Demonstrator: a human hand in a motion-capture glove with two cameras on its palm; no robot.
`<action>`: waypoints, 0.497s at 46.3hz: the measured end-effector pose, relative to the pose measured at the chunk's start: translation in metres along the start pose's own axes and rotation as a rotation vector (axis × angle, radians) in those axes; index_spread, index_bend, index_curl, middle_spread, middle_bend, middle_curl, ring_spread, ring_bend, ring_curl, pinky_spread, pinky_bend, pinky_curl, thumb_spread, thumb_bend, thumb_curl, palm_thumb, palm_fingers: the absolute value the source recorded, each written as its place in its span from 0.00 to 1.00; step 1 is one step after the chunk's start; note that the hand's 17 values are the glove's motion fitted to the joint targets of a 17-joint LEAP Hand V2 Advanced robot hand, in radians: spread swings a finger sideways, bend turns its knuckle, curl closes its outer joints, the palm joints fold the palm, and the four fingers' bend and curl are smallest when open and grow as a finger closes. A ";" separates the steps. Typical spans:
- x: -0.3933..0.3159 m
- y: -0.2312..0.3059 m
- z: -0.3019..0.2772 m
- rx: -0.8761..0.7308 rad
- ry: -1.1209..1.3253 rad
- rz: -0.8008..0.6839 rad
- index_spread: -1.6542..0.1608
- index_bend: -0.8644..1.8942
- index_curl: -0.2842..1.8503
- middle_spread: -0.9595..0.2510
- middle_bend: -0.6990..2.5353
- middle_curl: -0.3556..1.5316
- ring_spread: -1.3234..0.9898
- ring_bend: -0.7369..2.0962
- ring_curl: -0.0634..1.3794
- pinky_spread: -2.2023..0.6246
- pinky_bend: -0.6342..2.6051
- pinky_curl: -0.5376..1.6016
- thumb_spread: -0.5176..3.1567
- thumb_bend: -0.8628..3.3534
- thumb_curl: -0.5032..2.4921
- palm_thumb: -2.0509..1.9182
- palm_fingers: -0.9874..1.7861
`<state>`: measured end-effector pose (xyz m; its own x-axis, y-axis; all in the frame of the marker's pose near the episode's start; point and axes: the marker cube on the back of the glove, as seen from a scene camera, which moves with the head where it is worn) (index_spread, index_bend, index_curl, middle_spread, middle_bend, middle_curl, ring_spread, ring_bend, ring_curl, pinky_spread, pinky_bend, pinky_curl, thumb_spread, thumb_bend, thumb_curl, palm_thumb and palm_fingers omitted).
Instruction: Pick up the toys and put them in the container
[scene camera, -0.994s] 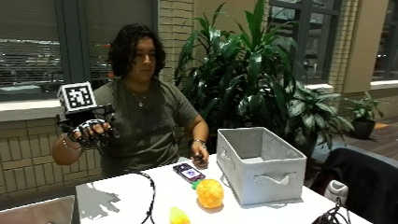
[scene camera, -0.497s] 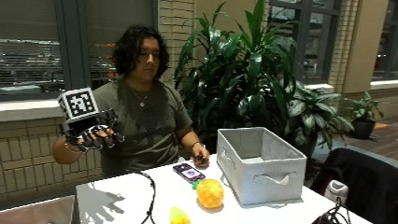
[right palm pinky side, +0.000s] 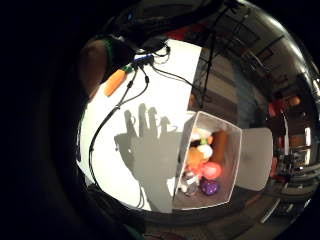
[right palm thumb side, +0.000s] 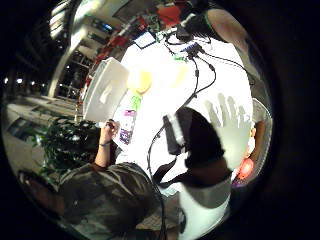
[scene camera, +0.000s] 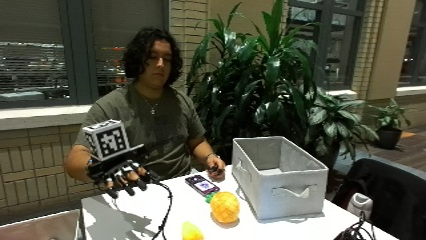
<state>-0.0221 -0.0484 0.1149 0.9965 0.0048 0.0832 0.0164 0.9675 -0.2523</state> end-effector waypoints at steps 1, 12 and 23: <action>-0.001 -0.006 0.007 -0.012 0.009 0.002 0.69 0.43 0.25 0.67 0.28 0.31 0.46 0.40 0.14 0.77 0.39 0.39 0.55 0.22 0.24 0.53 0.44; -0.011 -0.065 0.073 -0.144 0.189 0.000 0.68 0.37 0.24 0.67 0.27 0.33 0.46 0.42 0.16 0.77 0.42 0.41 0.57 0.24 0.26 0.57 0.40; -0.034 -0.117 0.114 -0.221 0.431 -0.102 0.67 0.40 0.27 0.71 0.25 0.32 0.48 0.37 0.16 0.76 0.45 0.42 0.57 0.25 0.26 0.59 0.35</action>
<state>-0.0668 -0.1328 0.2512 0.9314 -0.2371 -0.2760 0.0861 0.8806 -0.4659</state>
